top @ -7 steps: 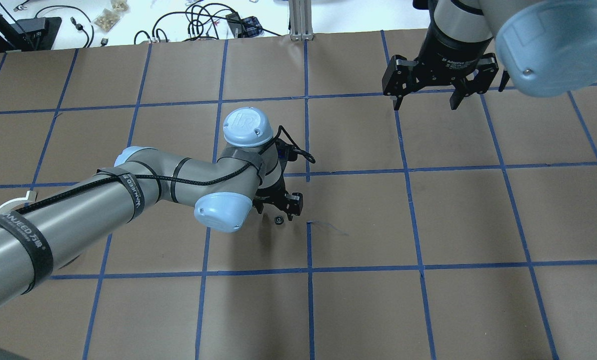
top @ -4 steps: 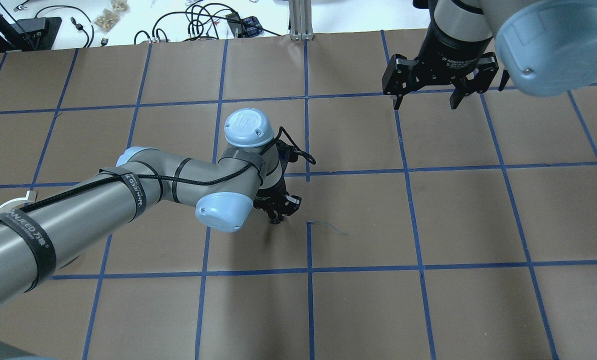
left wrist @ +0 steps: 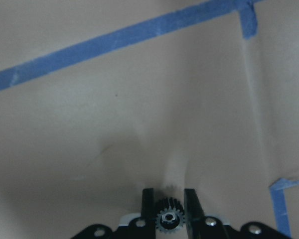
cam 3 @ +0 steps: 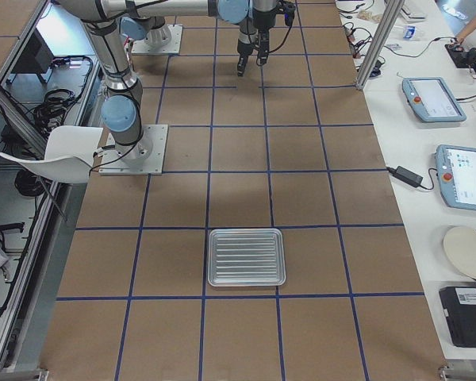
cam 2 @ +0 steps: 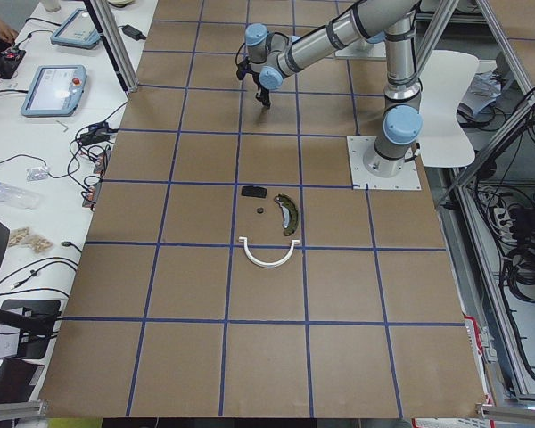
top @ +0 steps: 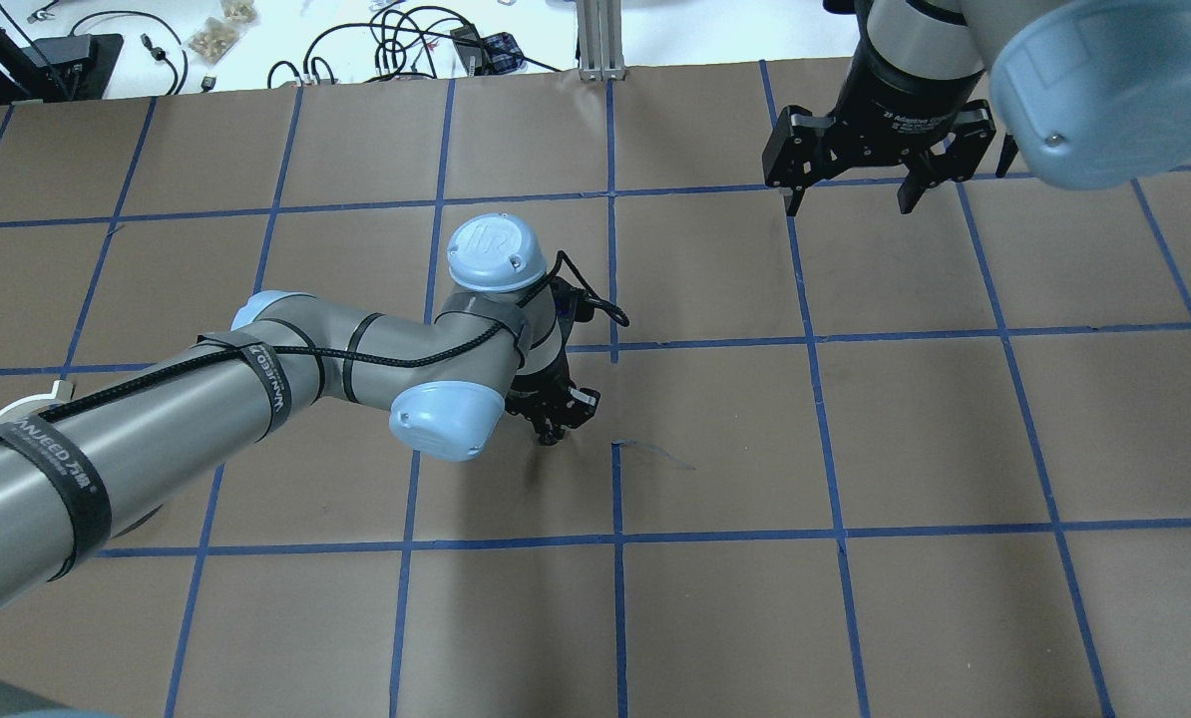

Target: Place bearing gear from tray to pile

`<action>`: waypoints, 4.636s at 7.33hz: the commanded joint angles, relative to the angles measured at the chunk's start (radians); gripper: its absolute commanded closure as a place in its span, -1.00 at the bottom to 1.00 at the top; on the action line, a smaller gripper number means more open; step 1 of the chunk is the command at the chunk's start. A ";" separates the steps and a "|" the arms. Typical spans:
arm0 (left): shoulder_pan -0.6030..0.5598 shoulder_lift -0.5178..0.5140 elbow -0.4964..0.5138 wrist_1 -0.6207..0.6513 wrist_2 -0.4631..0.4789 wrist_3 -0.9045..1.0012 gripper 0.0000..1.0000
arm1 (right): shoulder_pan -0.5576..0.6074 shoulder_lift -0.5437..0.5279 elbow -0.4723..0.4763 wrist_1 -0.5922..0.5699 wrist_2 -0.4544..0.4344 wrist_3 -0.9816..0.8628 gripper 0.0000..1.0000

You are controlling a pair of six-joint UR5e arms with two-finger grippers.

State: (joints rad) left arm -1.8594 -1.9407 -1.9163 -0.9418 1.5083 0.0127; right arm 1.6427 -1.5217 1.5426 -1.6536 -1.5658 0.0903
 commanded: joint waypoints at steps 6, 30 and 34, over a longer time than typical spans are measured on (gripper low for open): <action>0.585 0.036 0.258 -0.382 0.229 0.521 1.00 | 0.000 0.000 0.005 -0.005 0.001 -0.003 -1.00; 0.919 -0.012 0.052 -0.051 0.236 0.786 -1.00 | -0.011 0.000 0.004 -0.005 0.004 -0.003 -1.00; 0.812 0.051 0.311 -0.355 0.216 0.700 -1.00 | -0.011 0.000 0.004 -0.005 0.004 -0.003 -1.00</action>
State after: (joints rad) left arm -0.9935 -1.9157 -1.6688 -1.2097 1.7292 0.7692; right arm 1.6322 -1.5217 1.5467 -1.6583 -1.5616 0.0874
